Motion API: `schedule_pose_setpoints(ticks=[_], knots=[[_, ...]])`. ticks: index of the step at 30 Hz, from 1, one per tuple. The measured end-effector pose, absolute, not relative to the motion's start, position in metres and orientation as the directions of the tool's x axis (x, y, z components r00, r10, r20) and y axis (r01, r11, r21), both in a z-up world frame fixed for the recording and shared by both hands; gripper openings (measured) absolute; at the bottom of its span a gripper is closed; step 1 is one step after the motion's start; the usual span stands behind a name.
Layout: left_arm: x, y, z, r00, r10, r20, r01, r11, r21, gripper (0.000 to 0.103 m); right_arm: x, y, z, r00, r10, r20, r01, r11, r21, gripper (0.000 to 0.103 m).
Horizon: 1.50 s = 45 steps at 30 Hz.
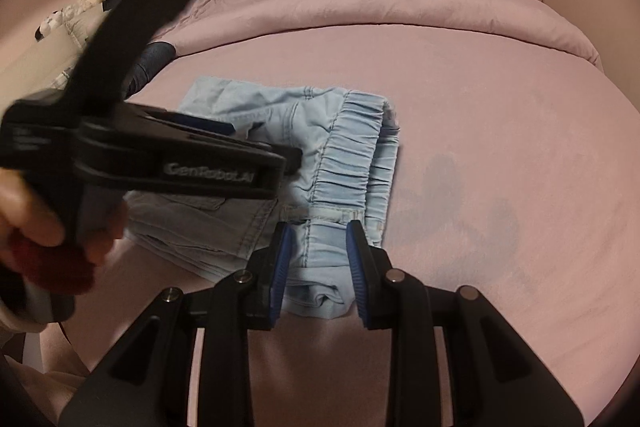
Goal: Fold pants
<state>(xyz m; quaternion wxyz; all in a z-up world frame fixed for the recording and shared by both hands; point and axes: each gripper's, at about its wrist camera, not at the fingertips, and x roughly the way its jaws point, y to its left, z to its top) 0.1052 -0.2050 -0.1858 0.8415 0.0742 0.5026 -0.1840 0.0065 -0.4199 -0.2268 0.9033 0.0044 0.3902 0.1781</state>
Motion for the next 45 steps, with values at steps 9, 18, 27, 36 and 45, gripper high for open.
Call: schedule_pose_setpoints(ticks=[9, 18, 27, 36, 45], knots=[[0.117, -0.203, -0.188, 0.438, -0.233, -0.868, 0.393, 0.918, -0.048, 0.077, 0.006, -0.42, -0.226, 0.632, 0.323, -0.704, -0.311, 0.938, 0.152, 0.029], [0.107, -0.199, -0.191, 0.465, -0.229, -0.856, 0.379, 0.925, -0.041, 0.082, 0.006, -0.422, -0.226, 0.629, 0.33, -0.704, -0.292, 0.939, 0.18, 0.029], [0.098, -0.191, -0.185, 0.468, -0.254, -0.847, 0.369, 0.927, -0.074, 0.082, 0.012, -0.424, -0.225, 0.619, 0.324, -0.716, -0.293, 0.94, 0.172, 0.029], [0.042, -0.109, -0.17, 0.518, -0.331, -0.789, 0.266, 0.939, -0.219, 0.082, 0.009, -0.425, -0.222, 0.565, 0.316, -0.763, -0.253, 0.946, 0.204, 0.056], [0.003, -0.011, -0.166, 0.568, -0.282, -0.773, 0.092, 0.955, -0.281, 0.082, 0.01, -0.427, -0.203, 0.562, 0.335, -0.756, -0.242, 0.941, 0.237, 0.056]])
